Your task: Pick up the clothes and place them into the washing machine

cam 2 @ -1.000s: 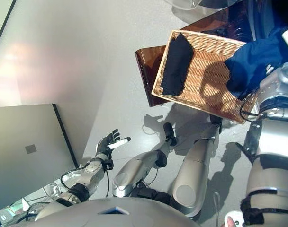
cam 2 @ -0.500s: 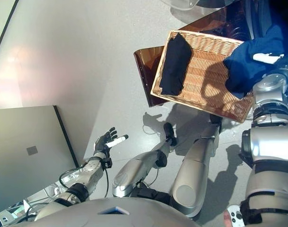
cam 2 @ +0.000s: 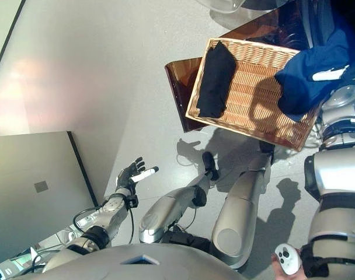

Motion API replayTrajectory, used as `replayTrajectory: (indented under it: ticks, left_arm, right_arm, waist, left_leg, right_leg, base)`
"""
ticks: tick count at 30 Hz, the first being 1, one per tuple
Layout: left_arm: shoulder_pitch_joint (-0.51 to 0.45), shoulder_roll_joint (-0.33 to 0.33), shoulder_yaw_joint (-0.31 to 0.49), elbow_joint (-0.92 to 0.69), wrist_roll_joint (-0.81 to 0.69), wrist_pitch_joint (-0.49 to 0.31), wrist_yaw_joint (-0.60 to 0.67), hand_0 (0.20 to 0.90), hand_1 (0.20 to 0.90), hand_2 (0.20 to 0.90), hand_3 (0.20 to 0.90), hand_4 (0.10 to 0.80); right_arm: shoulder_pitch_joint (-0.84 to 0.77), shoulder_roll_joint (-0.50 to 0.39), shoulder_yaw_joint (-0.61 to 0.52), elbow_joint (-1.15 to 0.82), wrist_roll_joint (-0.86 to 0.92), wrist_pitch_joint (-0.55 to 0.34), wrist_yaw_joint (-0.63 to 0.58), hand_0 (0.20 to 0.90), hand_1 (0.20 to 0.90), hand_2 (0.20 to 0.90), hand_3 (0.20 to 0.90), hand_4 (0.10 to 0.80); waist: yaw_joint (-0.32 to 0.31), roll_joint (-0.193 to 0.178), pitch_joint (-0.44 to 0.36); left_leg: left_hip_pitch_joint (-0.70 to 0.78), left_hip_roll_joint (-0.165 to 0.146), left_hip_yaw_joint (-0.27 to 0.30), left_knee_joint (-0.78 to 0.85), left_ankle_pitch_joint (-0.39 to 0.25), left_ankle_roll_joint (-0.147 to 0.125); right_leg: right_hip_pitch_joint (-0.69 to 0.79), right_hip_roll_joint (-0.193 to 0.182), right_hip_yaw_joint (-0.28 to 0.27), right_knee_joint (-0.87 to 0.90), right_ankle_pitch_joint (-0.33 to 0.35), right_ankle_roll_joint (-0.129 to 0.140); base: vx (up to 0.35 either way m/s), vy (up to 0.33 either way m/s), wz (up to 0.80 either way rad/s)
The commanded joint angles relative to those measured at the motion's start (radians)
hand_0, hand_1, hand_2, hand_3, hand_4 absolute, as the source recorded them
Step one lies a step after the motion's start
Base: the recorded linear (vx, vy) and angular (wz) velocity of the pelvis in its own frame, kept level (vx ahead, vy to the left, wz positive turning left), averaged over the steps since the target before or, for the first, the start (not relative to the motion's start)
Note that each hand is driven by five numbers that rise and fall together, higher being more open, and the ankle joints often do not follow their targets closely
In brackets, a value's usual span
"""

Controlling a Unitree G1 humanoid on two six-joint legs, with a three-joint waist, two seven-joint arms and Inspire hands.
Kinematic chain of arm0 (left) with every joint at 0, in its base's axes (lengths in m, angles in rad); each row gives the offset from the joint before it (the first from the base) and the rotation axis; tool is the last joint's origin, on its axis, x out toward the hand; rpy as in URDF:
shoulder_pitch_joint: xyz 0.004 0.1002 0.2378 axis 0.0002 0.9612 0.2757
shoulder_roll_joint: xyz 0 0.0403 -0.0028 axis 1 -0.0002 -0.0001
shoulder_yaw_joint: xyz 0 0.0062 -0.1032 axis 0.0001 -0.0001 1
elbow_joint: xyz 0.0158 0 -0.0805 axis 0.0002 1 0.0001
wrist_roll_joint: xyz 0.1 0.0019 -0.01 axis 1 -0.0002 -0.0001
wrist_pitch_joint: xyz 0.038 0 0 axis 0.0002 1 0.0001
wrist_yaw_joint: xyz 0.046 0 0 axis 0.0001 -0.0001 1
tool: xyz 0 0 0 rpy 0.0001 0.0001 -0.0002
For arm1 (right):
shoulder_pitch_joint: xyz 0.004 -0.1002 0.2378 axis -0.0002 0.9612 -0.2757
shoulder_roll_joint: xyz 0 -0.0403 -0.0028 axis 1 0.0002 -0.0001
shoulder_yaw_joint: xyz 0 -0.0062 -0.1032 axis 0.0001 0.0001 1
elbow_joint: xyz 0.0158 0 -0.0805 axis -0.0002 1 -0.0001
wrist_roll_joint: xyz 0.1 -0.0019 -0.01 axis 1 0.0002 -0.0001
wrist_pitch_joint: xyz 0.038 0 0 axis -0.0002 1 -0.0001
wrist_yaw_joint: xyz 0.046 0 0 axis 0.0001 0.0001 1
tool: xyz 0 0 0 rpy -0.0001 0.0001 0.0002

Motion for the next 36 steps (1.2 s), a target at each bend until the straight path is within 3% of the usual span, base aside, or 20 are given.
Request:
replayTrajectory:
  ticks: [1, 15, 16, 17, 31, 36]
  left_arm:
    - [0.017, 0.059, 0.036, 0.016, 0.014, -0.025, 0.009, 0.900, 0.900, 0.900, 0.900, 0.800]
    - [0.006, 0.064, 0.042, -0.012, 0.019, -0.027, 0.016, 0.900, 0.900, 0.900, 0.900, 0.800]
    - [0.005, 0.065, 0.042, -0.012, 0.019, -0.027, 0.017, 0.900, 0.900, 0.900, 0.900, 0.800]
    - [0.003, 0.062, 0.041, -0.011, 0.020, -0.027, 0.018, 0.900, 0.900, 0.900, 0.900, 0.800]
    - [-0.006, 0.062, 0.040, -0.015, 0.021, -0.031, 0.030, 0.900, 0.900, 0.900, 0.900, 0.800]
    - [-0.007, 0.060, 0.040, -0.004, 0.020, -0.026, 0.039, 0.900, 0.900, 0.900, 0.900, 0.800]
  right_arm:
    - [-0.102, -0.087, 0.145, -0.018, -0.063, -0.015, -0.018, 0.900, 0.900, 0.900, 0.900, 0.800]
    - [-0.144, -0.080, 0.206, -0.027, -0.168, 0.013, -0.020, 0.900, 0.900, 0.900, 0.900, 0.800]
    - [-0.144, -0.080, 0.207, -0.028, -0.172, 0.014, -0.018, 0.326, 0.326, 0.326, 0.326, 0.390]
    - [-0.144, -0.079, 0.207, -0.030, -0.174, 0.014, -0.017, 0.200, 0.200, 0.200, 0.200, 0.300]
    - [-0.156, -0.082, 0.199, 0.007, -0.185, 0.036, -0.034, 0.200, 0.200, 0.200, 0.200, 0.300]
    - [-0.179, -0.075, 0.146, 0.042, -0.117, 0.044, -0.058, 0.200, 0.200, 0.200, 0.200, 0.300]
  waist:
    - [0.014, 0.029, -0.051]
    - [0.013, 0.035, -0.025]
    - [0.013, 0.035, -0.022]
    - [0.012, 0.033, -0.020]
    - [0.016, 0.028, -0.022]
    - [0.020, 0.034, -0.032]
  left_leg:
    - [-0.117, 0.060, -0.033, 0.049, 0.081, -0.146]
    - [-0.142, 0.061, -0.024, 0.049, 0.087, -0.147]
    - [-0.143, 0.060, -0.025, 0.049, 0.087, -0.147]
    - [-0.143, 0.060, -0.024, 0.048, 0.087, -0.147]
    - [-0.147, 0.054, -0.025, 0.058, 0.076, -0.142]
    - [-0.142, 0.051, -0.024, 0.055, 0.072, -0.140]
  right_leg:
    - [0.018, 0.025, -0.040, 0.084, -0.092, -0.038]
    - [-0.027, 0.030, -0.027, 0.100, -0.086, -0.039]
    - [-0.029, 0.031, -0.027, 0.102, -0.086, -0.039]
    - [-0.030, 0.031, -0.026, 0.102, -0.086, -0.039]
    - [-0.036, 0.030, -0.017, 0.115, -0.093, -0.042]
    - [-0.036, 0.029, -0.016, 0.113, -0.096, -0.043]
  base:
    - [0.000, 0.000, 0.00]
    - [-0.002, -0.007, -0.04]
    - [0.000, 0.000, 0.00]
    - [0.000, 0.000, 0.00]
    - [0.000, 0.000, 0.00]
    - [0.006, 0.005, 0.00]
